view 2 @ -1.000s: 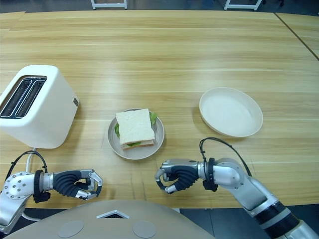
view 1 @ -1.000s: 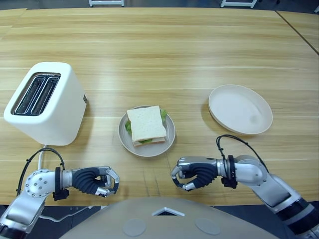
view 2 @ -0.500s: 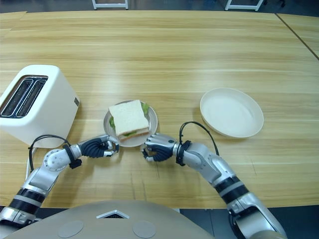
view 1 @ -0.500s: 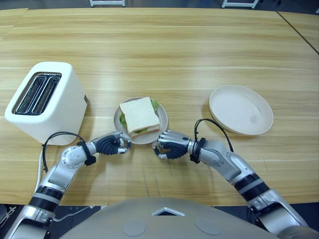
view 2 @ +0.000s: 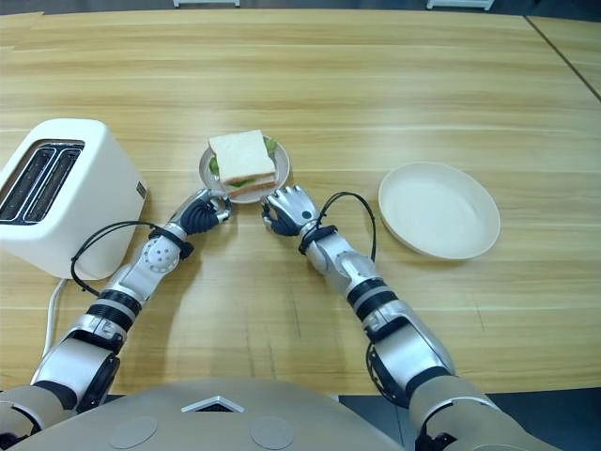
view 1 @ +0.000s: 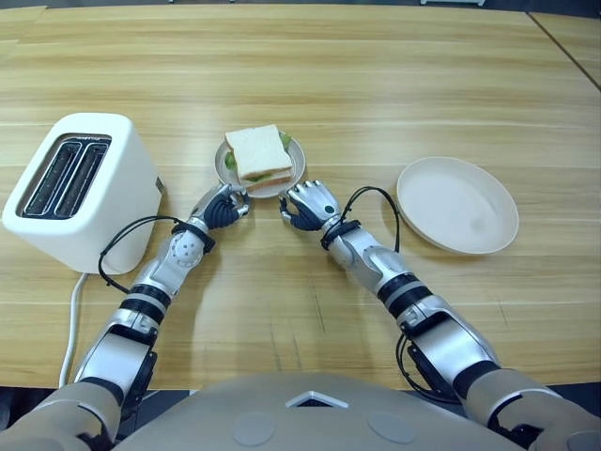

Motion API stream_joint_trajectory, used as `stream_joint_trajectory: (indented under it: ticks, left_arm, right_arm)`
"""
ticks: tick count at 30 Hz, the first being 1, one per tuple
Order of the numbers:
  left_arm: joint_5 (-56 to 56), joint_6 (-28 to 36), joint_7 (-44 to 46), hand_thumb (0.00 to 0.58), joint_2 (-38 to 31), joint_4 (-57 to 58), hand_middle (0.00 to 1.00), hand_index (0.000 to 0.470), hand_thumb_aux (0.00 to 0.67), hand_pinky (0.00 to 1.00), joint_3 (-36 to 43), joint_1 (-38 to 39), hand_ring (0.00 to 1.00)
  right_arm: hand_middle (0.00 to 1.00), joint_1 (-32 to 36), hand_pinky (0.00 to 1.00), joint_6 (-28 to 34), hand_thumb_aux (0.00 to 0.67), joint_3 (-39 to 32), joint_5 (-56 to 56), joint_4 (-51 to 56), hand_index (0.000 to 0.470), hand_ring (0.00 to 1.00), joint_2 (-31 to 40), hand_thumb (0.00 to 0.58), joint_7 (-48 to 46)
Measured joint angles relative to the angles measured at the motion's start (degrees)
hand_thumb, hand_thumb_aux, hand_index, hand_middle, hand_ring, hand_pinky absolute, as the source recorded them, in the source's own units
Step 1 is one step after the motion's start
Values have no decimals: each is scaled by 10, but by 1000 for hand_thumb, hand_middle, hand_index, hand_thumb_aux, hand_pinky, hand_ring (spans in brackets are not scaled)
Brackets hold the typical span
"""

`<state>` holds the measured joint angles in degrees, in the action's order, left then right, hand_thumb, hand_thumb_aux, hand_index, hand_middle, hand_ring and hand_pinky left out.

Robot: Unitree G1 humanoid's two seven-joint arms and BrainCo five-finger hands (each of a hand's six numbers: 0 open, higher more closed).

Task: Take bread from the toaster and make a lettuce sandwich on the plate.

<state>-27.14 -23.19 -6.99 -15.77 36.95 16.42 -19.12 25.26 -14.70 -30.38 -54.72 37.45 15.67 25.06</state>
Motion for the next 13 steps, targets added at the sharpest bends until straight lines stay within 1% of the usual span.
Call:
stream_joint_trajectory:
  ticks: [2,4,5,6,7,8,9,11,12,13]
  left_arm:
    - [-6,-23,-65,580,-3,-72,1000,470,670,1000,-35,19,1000]
    - [-8,-33,-96,580,-7,-169,1000,470,670,1000,-68,51,1000]
    - [-8,-40,-103,579,-8,-229,1000,450,641,1000,-84,80,1000]
    - [-7,-52,-107,560,-9,-292,859,383,547,859,-98,112,859]
    - [-3,-69,-112,506,-10,-347,506,302,431,506,-111,142,506]
    - [17,-94,-112,237,-11,-407,0,109,155,0,-124,171,0]
    - [40,-113,-110,0,-12,-451,0,0,0,0,-132,189,0]
    - [116,-138,-95,0,-5,-525,0,0,0,0,-136,218,0]
    - [167,-138,-84,0,4,-556,0,0,0,0,-136,228,0]
    - [192,-135,-74,0,11,-563,0,0,0,0,-136,234,0]
  right_arm:
    - [1000,4,1000,4,670,22,9,-17,470,1000,-4,580,64]
    - [1000,0,1000,4,670,42,11,-60,470,1000,-2,580,109]
    - [922,-11,922,2,670,54,14,-97,470,922,2,580,131]
    - [518,-30,518,-1,670,71,17,-147,470,518,8,580,153]
    - [0,-52,0,-7,384,91,23,-198,269,0,14,474,172]
    - [0,-75,0,-19,0,114,35,-257,0,0,18,0,187]
    - [0,-92,0,-31,0,130,46,-300,0,0,21,0,197]
    - [0,-127,0,-63,0,155,95,-373,0,0,19,0,197]
    - [0,-147,0,-82,0,164,145,-401,0,0,5,0,182]
    - [0,-159,0,-91,0,166,185,-407,0,0,-8,0,160]
